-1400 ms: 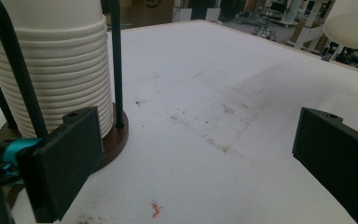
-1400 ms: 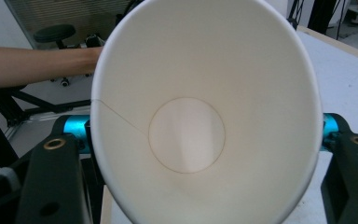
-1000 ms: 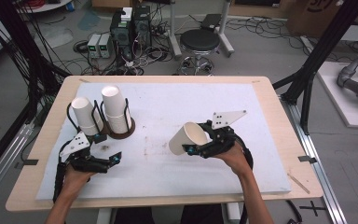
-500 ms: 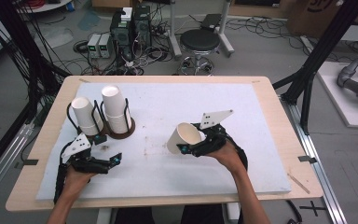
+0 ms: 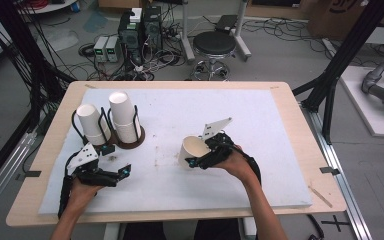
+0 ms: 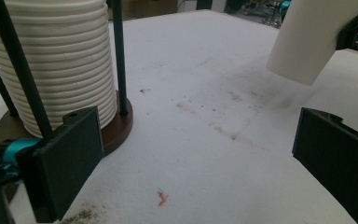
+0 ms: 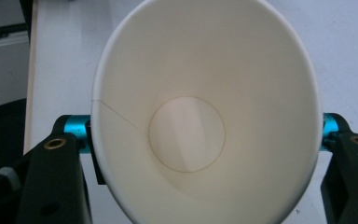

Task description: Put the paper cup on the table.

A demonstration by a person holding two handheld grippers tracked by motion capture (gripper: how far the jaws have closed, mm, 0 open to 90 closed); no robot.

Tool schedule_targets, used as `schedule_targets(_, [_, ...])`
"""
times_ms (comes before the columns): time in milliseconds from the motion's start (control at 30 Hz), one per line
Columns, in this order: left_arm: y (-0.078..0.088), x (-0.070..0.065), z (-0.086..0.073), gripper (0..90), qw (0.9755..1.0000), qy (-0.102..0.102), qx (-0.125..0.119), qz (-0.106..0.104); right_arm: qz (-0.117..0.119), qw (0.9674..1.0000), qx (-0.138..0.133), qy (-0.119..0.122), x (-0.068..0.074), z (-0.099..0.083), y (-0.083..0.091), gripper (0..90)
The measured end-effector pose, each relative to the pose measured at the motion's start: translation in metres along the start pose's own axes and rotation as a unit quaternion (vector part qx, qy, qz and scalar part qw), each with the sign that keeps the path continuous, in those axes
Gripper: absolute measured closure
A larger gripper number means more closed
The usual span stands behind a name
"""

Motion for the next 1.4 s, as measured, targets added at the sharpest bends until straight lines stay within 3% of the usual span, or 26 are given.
schedule_targets(233, [-0.002, -0.001, -0.002, 1.8, 0.9999, -0.009, 0.006, 0.0, -0.011, 0.9994, 0.033, 0.0, -0.003, -0.006, -0.007, 30.1])
schedule_targets(633, [-0.003, -0.002, -0.003, 1.8, 0.9999, -0.008, 0.007, 0.001, -0.023, 0.9965, 0.081, 0.007, -0.004, -0.013, -0.021, 30.1])
schedule_targets(900, [-0.003, -0.002, -0.004, 1.8, 0.9999, -0.01, 0.01, 0.0, -0.026, 0.9962, 0.083, 0.008, -0.003, -0.013, -0.022, 29.8])
schedule_targets(1400, [-0.003, -0.002, -0.003, 1.8, 0.9999, -0.011, 0.008, -0.001, -0.027, 0.9956, 0.089, 0.009, -0.003, -0.013, -0.03, 18.5])
Point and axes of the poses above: each handheld gripper's, and its own axes: y roughly backward along the jaws, z roughly out of its top, x roughly to its left, the point moved 8 cm from there along -y, roughly forward along the jaws, and after that the axes turned 3 degrees about z, right-handed, at the moved point
